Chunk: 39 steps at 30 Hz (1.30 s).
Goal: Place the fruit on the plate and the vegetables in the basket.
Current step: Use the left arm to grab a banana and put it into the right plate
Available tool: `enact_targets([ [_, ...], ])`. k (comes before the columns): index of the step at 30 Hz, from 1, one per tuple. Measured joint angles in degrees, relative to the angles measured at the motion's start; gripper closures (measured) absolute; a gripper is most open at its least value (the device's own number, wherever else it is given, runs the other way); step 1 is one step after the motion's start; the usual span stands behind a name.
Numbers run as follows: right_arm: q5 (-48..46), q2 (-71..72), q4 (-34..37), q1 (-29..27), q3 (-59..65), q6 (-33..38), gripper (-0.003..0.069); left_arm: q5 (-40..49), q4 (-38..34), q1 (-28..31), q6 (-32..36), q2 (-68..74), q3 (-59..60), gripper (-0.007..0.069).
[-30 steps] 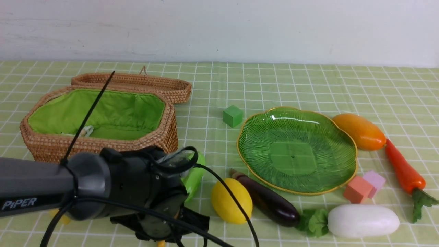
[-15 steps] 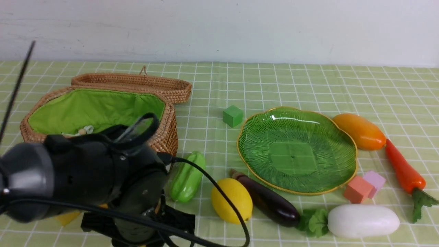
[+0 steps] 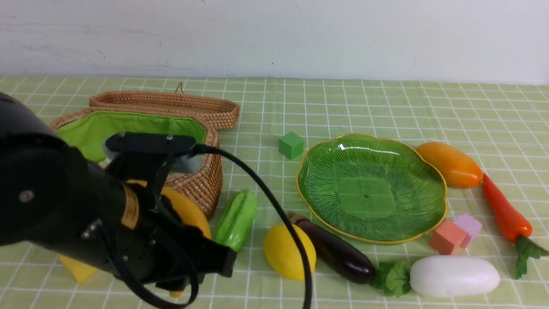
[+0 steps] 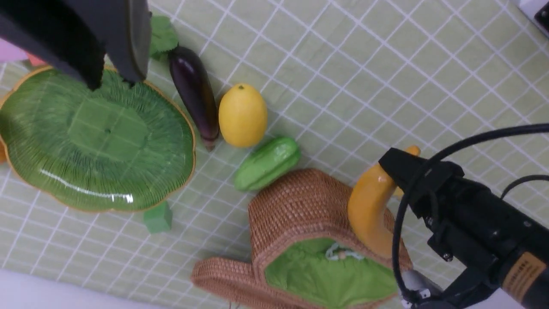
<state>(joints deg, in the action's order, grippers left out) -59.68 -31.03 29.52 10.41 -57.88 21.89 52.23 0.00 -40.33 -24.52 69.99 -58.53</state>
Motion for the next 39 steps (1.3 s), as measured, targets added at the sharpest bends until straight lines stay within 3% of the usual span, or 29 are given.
enact_targets([
  [9,5.19,0.00,0.31,0.00,0.00,0.59,0.0562,-9.69,-14.96,0.00,32.79,6.42,-12.71,0.0429],
  [15,5.19,0.00,-4.76,0.00,0.00,0.30,0.0562,-14.47,-29.53,0.00,52.82,21.29,-21.20,0.0429],
  [19,5.19,0.00,-8.93,0.00,0.00,-3.28,0.0562,-15.77,-36.85,0.00,62.46,30.46,-27.69,0.0429],
  [28,5.19,0.00,-23.38,0.00,0.00,-17.95,0.0562,-18.38,-39.10,0.00,67.00,44.80,-38.59,0.0429],
  [36,4.66,0.00,-24.53,0.00,0.00,-20.11,0.0562,-20.93,-39.35,0.00,68.52,49.65,-41.06,0.0429],
  [39,4.30,0.00,-24.53,0.00,0.00,-20.18,0.0562,-22.66,-39.30,0.00,69.10,50.38,-41.06,0.0370],
])
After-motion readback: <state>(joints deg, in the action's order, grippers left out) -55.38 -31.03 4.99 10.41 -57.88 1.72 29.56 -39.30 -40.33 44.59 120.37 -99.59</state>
